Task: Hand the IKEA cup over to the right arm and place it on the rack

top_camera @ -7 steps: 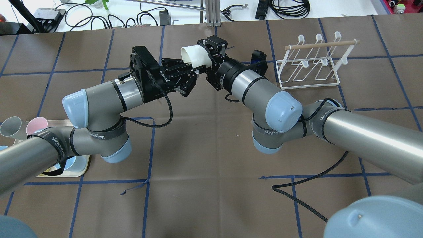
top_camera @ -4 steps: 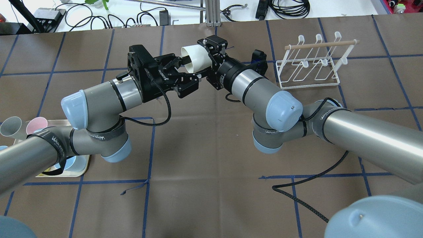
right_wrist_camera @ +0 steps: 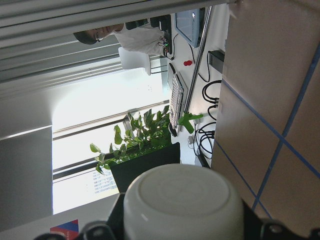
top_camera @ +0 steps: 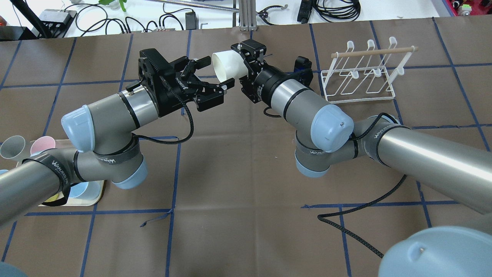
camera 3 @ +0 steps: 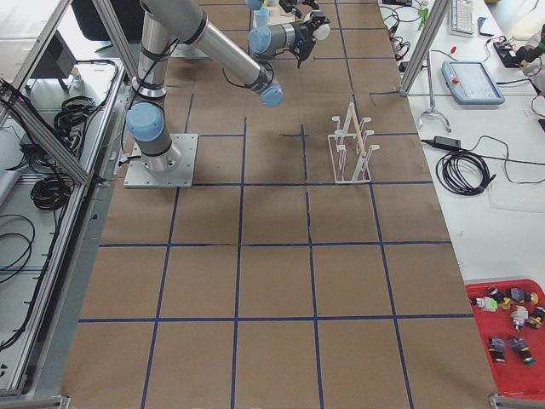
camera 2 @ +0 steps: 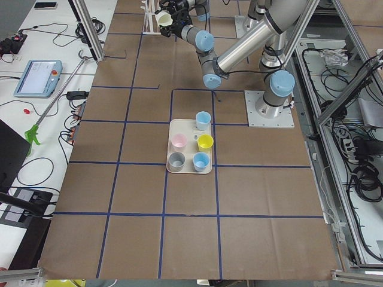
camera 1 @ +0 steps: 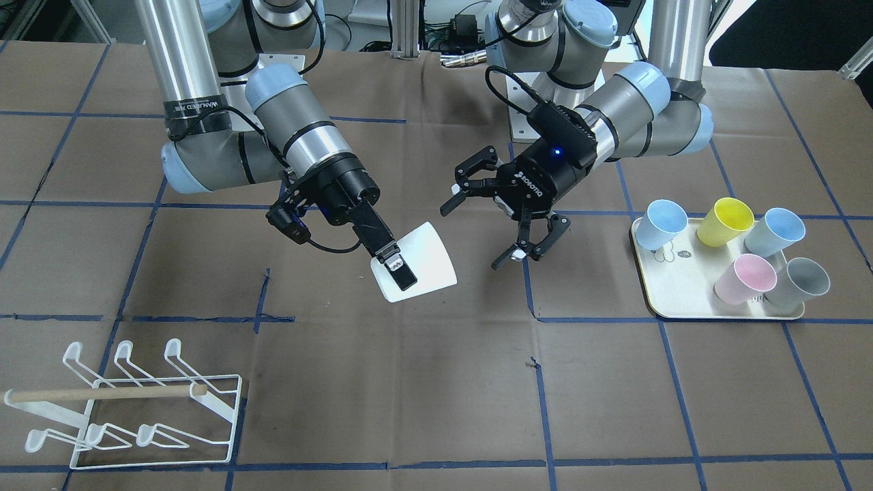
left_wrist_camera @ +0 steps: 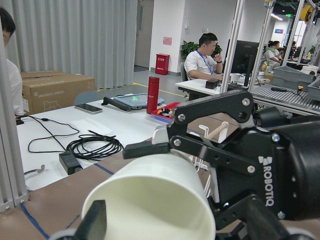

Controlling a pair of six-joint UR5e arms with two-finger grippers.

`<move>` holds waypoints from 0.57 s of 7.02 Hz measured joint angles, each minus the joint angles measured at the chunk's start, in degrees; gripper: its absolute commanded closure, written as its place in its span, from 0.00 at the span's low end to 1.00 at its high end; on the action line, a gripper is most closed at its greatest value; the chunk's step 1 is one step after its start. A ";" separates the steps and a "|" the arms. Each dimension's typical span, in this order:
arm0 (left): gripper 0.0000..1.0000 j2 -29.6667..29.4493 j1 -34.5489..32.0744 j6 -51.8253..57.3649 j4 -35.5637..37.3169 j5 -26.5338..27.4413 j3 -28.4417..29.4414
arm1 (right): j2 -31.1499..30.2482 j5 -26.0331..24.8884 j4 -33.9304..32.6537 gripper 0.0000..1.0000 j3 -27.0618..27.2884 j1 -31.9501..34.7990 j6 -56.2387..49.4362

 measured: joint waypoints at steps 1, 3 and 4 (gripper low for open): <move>0.01 1.33 2.41 -0.02 -0.15 0.05 -1.47 | -0.26 0.02 -0.11 0.61 0.00 -1.48 -0.04; 0.01 4.42 5.63 -0.05 -4.76 3.65 -2.30 | -1.07 -0.09 -0.03 0.61 0.04 -4.07 -5.42; 0.01 5.95 6.01 -0.11 -9.75 8.24 -1.91 | -1.77 -0.39 0.28 0.61 0.09 -5.34 -16.64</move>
